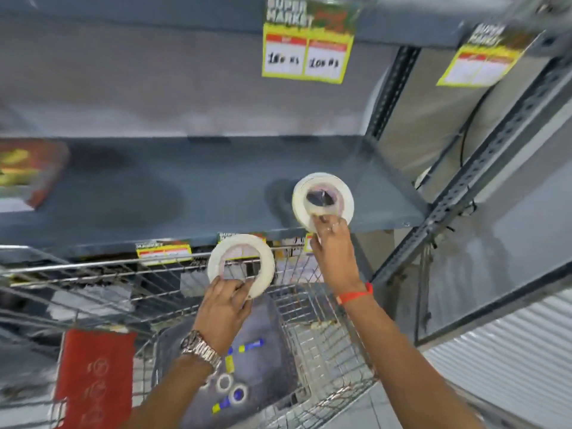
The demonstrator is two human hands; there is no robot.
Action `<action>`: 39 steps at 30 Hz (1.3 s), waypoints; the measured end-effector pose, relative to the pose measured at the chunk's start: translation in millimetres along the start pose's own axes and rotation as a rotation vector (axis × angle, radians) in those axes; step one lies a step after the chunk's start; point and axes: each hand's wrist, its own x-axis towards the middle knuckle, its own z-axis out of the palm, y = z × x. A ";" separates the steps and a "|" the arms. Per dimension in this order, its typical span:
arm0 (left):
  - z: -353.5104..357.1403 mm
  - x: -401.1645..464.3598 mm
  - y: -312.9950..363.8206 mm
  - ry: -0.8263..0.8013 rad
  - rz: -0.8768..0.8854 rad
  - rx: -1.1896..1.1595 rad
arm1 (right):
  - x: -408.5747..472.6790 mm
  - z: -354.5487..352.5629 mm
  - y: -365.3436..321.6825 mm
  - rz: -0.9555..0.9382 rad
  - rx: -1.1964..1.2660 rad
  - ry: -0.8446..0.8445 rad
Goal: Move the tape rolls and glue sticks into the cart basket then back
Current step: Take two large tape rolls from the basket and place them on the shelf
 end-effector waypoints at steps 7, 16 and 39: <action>-9.7 51.1 11.6 -0.076 0.008 0.038 | 52.5 -0.7 9.5 -0.008 -0.127 -0.128; -16.3 96.3 17.3 -0.086 0.037 0.084 | 56.7 12.3 13.6 -0.007 -0.196 -0.190; 24.0 215.9 79.3 -0.350 0.115 0.020 | 12.9 18.4 99.3 0.236 -0.196 -0.300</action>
